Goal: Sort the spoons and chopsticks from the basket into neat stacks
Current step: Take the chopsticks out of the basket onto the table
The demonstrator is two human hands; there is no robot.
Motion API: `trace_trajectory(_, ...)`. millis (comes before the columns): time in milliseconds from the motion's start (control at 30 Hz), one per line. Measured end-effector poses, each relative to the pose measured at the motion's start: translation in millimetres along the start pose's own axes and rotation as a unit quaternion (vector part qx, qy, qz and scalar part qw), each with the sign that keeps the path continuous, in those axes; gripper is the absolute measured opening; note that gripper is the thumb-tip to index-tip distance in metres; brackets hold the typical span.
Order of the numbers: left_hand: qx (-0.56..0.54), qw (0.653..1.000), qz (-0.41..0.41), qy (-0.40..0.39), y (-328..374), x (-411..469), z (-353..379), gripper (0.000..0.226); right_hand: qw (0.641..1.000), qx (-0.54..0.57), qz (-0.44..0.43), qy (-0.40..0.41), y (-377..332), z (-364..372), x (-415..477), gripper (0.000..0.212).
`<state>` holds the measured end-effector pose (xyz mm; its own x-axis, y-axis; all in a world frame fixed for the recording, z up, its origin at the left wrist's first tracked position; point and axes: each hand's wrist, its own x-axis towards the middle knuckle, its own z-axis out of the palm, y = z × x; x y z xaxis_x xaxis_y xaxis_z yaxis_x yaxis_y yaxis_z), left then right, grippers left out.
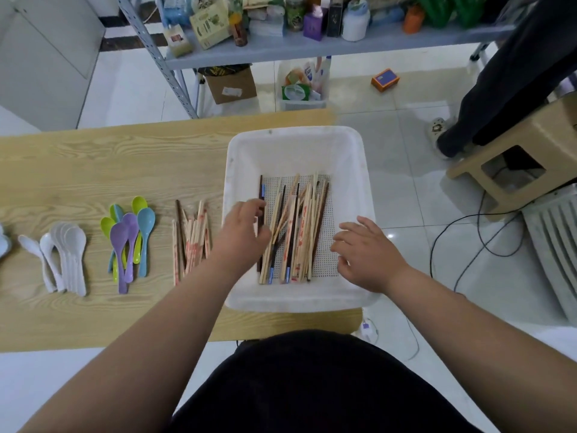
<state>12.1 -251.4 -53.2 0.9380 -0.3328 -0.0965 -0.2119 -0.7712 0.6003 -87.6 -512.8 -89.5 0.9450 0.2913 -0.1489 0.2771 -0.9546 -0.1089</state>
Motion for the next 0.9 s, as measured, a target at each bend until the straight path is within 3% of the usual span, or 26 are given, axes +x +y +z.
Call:
trace_trajectory(100,0.065,0.985,-0.064,-0.146,25.2,13.3,40.4,0.048,1.000,0.010,-0.001,0.007,1.1,2.0,0.8,0.040)
trace_trajectory(200,0.159,0.955,-0.121,-0.220,34.9,23.5,73.0,0.036,1.000,-0.001,0.000,0.002,2.2,3.9,1.9,0.043)
trace_trajectory(267,0.205,0.940,-0.135,-0.239,37.4,27.0,89.7,0.043,1.000,-0.007,-0.005,0.003,1.8,5.7,2.2,0.040)
trace_trajectory(400,0.308,0.910,-0.116,-0.251,42.0,31.6,110.7,0.085,0.999,-0.006,-0.012,0.029,2.5,9.1,3.3,0.038)
trace_trajectory(467,0.332,0.900,-0.114,-0.260,44.1,32.9,115.3,0.081,0.999,0.000,-0.015,0.049,3.0,10.0,3.6,0.036)
trace_trajectory(600,0.267,0.914,-0.158,-0.263,47.6,36.7,116.6,0.027,0.998,0.005,-0.020,0.066,2.9,12.4,3.6,0.034)
trace_trajectory(900,0.089,0.940,-0.201,-0.260,39.3,33.7,101.2,0.033,0.998,0.013,-0.018,0.066,4.1,15.4,4.0,0.028)
